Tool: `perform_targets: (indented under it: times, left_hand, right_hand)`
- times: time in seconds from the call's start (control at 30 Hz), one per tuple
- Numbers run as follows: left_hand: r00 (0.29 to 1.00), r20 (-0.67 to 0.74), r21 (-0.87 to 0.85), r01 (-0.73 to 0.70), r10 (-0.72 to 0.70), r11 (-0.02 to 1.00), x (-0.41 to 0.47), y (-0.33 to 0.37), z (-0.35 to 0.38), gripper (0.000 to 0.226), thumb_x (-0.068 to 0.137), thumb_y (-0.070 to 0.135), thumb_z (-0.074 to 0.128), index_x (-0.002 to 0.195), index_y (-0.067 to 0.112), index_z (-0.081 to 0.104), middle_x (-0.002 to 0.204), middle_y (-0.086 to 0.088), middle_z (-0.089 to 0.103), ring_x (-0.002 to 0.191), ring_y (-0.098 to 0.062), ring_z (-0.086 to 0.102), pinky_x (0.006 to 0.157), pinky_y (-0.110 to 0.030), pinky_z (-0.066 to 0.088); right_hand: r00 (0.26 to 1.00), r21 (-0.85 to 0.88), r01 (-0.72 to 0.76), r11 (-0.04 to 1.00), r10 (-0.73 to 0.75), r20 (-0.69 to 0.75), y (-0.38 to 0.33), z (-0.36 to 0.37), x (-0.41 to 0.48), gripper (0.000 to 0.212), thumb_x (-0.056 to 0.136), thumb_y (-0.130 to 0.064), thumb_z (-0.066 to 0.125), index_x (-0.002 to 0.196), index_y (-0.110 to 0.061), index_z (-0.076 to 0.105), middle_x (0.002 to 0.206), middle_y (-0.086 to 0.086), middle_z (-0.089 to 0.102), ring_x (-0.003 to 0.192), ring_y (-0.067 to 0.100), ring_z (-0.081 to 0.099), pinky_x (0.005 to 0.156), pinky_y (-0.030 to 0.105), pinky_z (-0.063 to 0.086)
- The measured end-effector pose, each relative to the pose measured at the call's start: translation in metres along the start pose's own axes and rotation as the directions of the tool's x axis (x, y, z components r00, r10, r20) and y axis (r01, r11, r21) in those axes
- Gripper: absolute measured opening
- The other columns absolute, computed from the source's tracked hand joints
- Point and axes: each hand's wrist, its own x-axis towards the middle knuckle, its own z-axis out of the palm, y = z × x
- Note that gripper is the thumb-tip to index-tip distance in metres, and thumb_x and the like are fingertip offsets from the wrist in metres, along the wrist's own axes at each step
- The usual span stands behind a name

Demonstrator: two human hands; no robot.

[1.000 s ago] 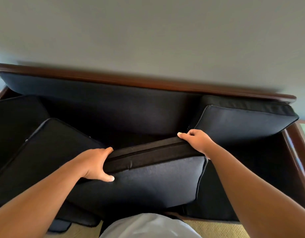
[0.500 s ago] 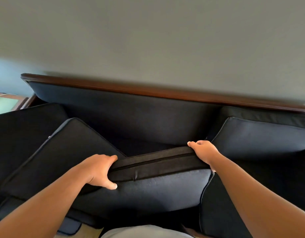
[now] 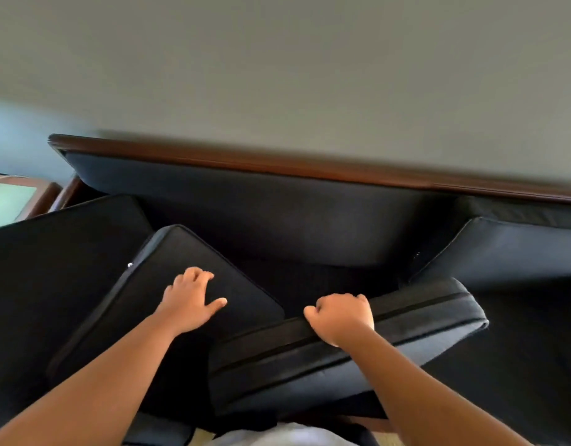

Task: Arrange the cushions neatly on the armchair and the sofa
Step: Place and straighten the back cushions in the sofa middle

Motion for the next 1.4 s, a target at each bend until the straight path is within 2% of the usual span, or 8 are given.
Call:
perform_targets:
  times: [0.13, 0.27, 0.37, 0.57, 0.67, 0.87, 1.07, 1.4]
  left_hand:
    - [0.933, -0.072, -0.019, 0.353, -0.353, 0.935, -0.017, -0.103, -0.008, 0.096, 0.088, 0.067, 0.058, 0.16, 0.022, 0.013, 0.167, -0.012, 0.006, 0.152, -0.036, 0.013, 0.118, -0.054, 0.025]
    - [0.773, 0.063, -0.192, 0.63, -0.631, 0.753, -0.044, -0.185, -0.005, 0.116, 0.071, 0.089, 0.054, 0.158, 0.019, 0.023, 0.159, -0.013, 0.036, 0.143, -0.037, 0.036, 0.112, -0.055, 0.034]
    - [0.743, 0.256, -0.431, 0.66, -0.618, 0.615, -0.063, -0.204, 0.013, 0.124, 0.057, 0.09, 0.062, 0.152, 0.013, 0.039, 0.145, -0.015, 0.053, 0.131, -0.038, 0.05, 0.108, -0.048, 0.04]
    - [0.782, 0.242, -0.685, 0.557, -0.574, 0.47, -0.059, -0.186, 0.001, 0.078, 0.08, 0.082, 0.052, 0.111, 0.011, 0.062, 0.113, -0.009, 0.064, 0.102, -0.028, 0.061, 0.091, -0.044, 0.046]
    - [0.838, 0.187, -0.637, 0.501, -0.513, 0.586, -0.047, -0.156, -0.014, 0.064, 0.089, 0.078, 0.043, 0.086, 0.02, 0.069, 0.094, -0.004, 0.068, 0.091, -0.024, 0.063, 0.093, -0.044, 0.049]
    - [0.96, 0.044, -0.399, 0.269, -0.275, 0.877, -0.036, -0.079, -0.032, 0.058, 0.103, 0.055, 0.039, 0.076, 0.014, 0.068, 0.079, -0.002, 0.067, 0.084, -0.023, 0.065, 0.079, -0.036, 0.05]
    - [0.962, -0.141, -0.392, 0.162, -0.233, 0.906, -0.036, -0.033, -0.089, 0.056, 0.104, 0.05, 0.04, 0.072, 0.011, 0.065, 0.078, -0.004, 0.064, 0.085, -0.03, 0.063, 0.074, -0.036, 0.044]
    - [0.906, -0.415, -0.255, -0.028, -0.084, 0.967, -0.04, -0.016, -0.179, 0.067, 0.104, 0.051, 0.038, 0.065, 0.002, 0.06, 0.064, -0.015, 0.06, 0.064, -0.028, 0.055, 0.06, -0.039, 0.038]
  right_hand:
    - [0.992, -0.019, 0.119, 0.993, -0.118, 0.046, -0.061, 0.012, 0.011, 0.052, 0.095, -0.046, 0.027, 0.079, -0.018, 0.068, 0.073, 0.0, 0.065, 0.071, 0.021, 0.059, 0.08, 0.039, 0.036]
    - [0.988, -0.091, 0.129, 0.987, -0.12, 0.093, -0.056, 0.003, 0.031, 0.053, 0.098, -0.048, 0.026, 0.085, -0.019, 0.068, 0.08, -0.001, 0.066, 0.078, 0.021, 0.061, 0.079, 0.038, 0.037]
    - [0.988, -0.127, 0.123, 0.984, -0.11, 0.11, -0.059, -0.001, 0.043, 0.049, 0.099, -0.045, 0.025, 0.08, -0.021, 0.063, 0.081, -0.001, 0.065, 0.078, 0.02, 0.059, 0.08, 0.038, 0.037]
    - [0.992, -0.135, 0.089, 0.987, -0.076, 0.104, -0.059, -0.001, 0.052, 0.051, 0.099, -0.049, 0.023, 0.083, -0.024, 0.065, 0.082, -0.003, 0.066, 0.079, 0.018, 0.061, 0.082, 0.038, 0.041]
    - [0.994, -0.113, 0.062, 0.992, -0.051, 0.095, -0.057, -0.004, 0.053, 0.053, 0.099, -0.054, 0.024, 0.089, -0.027, 0.068, 0.086, -0.004, 0.067, 0.084, 0.018, 0.062, 0.086, 0.038, 0.041]
    - [0.999, -0.021, -0.01, 1.0, 0.009, -0.031, -0.044, -0.004, 0.042, 0.049, 0.098, -0.061, 0.034, 0.086, -0.029, 0.069, 0.08, -0.008, 0.068, 0.083, 0.017, 0.063, 0.087, 0.036, 0.043]
    - [0.978, -0.018, -0.108, 0.994, 0.103, -0.184, -0.013, 0.003, 0.022, 0.048, 0.096, -0.057, 0.037, 0.079, -0.026, 0.068, 0.076, -0.006, 0.067, 0.078, 0.018, 0.062, 0.08, 0.036, 0.041]
    - [0.982, -0.077, -0.086, 0.993, 0.071, -0.177, -0.011, 0.018, 0.001, 0.057, 0.098, -0.058, 0.026, 0.106, -0.026, 0.073, 0.103, 0.0, 0.071, 0.1, 0.024, 0.062, 0.084, 0.038, 0.039]
